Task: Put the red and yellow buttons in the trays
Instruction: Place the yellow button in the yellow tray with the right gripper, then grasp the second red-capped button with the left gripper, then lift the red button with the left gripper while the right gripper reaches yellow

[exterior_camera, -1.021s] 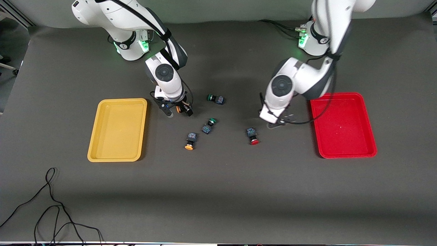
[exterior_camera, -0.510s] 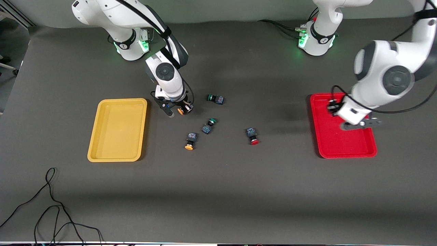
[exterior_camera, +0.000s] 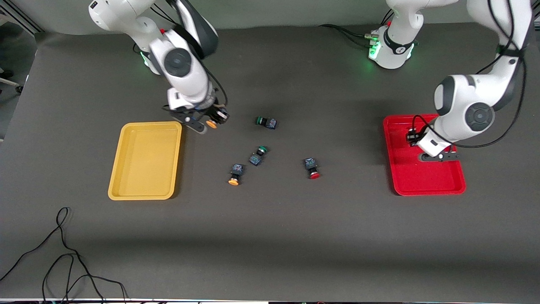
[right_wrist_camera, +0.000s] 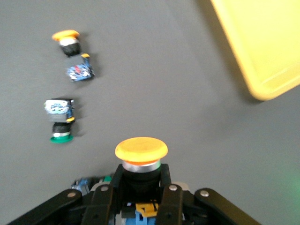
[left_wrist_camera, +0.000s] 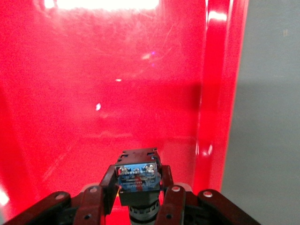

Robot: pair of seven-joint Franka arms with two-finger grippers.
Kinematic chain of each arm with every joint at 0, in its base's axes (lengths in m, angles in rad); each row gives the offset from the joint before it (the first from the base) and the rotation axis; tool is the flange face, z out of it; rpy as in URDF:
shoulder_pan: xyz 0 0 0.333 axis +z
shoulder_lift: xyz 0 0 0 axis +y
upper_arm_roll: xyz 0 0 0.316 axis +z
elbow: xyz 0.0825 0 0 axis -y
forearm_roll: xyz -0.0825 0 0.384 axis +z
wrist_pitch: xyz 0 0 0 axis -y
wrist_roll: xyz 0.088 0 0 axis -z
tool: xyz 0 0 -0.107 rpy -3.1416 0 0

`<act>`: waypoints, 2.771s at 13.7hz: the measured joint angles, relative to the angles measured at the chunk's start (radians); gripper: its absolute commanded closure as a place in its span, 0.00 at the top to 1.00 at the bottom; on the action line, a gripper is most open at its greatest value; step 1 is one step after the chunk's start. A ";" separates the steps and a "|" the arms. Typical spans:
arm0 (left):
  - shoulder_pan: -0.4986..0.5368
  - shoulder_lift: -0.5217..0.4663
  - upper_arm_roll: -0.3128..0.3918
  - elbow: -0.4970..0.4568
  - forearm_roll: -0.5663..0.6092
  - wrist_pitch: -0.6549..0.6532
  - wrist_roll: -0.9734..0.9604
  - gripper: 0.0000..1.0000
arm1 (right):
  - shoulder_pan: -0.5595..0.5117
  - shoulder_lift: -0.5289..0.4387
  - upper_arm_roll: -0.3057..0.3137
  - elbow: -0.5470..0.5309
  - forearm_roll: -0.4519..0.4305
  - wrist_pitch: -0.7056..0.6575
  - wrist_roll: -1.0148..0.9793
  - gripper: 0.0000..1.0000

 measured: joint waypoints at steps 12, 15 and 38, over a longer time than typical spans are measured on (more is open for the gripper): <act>-0.036 0.021 -0.053 0.198 -0.006 -0.192 -0.029 1.00 | -0.025 0.148 -0.687 -0.071 0.013 0.185 -1.118 0.14; -0.129 0.025 -0.059 0.454 -0.010 -0.395 -0.113 1.00 | -0.024 0.324 -0.680 -0.111 0.244 0.305 -1.306 0.14; -0.528 0.620 -0.059 0.884 -0.051 -0.194 -0.785 0.00 | 0.437 0.425 -0.835 0.385 0.392 -0.209 -0.895 1.00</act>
